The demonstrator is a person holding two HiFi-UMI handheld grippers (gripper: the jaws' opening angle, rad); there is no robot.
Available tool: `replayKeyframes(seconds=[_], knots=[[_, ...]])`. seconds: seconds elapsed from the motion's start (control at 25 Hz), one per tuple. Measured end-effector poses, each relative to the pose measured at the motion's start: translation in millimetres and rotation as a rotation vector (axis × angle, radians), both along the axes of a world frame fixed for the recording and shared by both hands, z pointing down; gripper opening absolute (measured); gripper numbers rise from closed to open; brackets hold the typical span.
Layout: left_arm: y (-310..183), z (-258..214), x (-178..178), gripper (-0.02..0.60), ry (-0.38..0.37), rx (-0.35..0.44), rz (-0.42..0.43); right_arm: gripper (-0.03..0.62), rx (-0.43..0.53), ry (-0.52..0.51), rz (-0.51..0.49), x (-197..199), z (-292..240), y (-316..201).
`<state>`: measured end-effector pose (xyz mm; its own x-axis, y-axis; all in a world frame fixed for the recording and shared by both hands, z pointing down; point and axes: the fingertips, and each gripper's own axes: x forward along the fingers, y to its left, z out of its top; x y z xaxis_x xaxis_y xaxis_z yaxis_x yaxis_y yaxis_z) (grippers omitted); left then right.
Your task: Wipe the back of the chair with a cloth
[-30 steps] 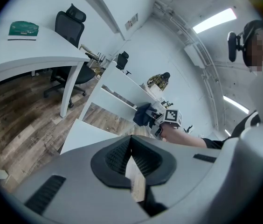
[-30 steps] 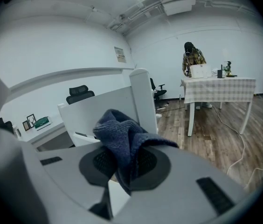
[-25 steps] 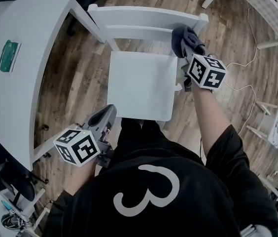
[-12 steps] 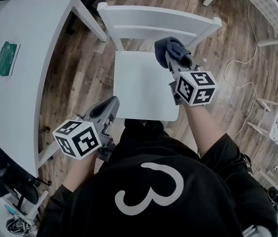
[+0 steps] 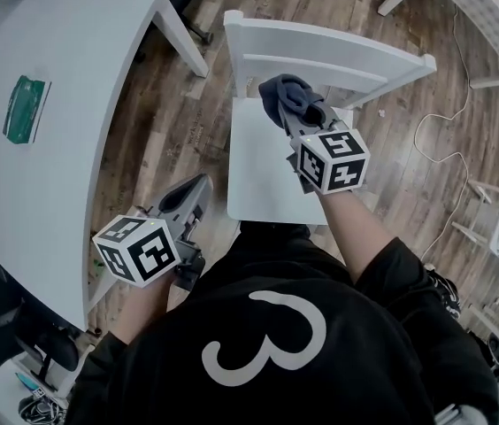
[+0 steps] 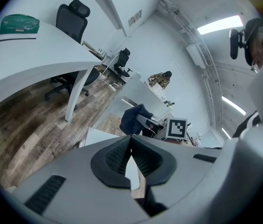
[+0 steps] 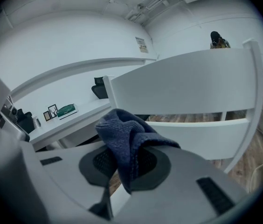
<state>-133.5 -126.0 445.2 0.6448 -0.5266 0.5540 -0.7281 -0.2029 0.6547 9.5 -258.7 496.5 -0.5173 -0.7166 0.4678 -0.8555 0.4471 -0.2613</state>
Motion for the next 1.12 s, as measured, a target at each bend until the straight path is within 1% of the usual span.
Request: replayKeyframes(seconds=[0.28,0.56,0.8,1.12], knots=[[-13,6,-42,0.014,-0.012,-0.012,-0.021,0.052,-0.032,0.023,-0.014,-43,24,-23],[-18,17,-68,0.014,-0.009,-0.037,-0.049,0.052,-0.058,0.055,0.015,-59,45,-45],[-18,22,-76,0.014,-0.003,-0.055,-0.056,0.052,-0.081,0.066,0.049,-60,56,-57],[-18,21,-71,0.014,-0.007,-0.055,-0.049,0.052,-0.111,0.024,0.091,-59,56,-67]])
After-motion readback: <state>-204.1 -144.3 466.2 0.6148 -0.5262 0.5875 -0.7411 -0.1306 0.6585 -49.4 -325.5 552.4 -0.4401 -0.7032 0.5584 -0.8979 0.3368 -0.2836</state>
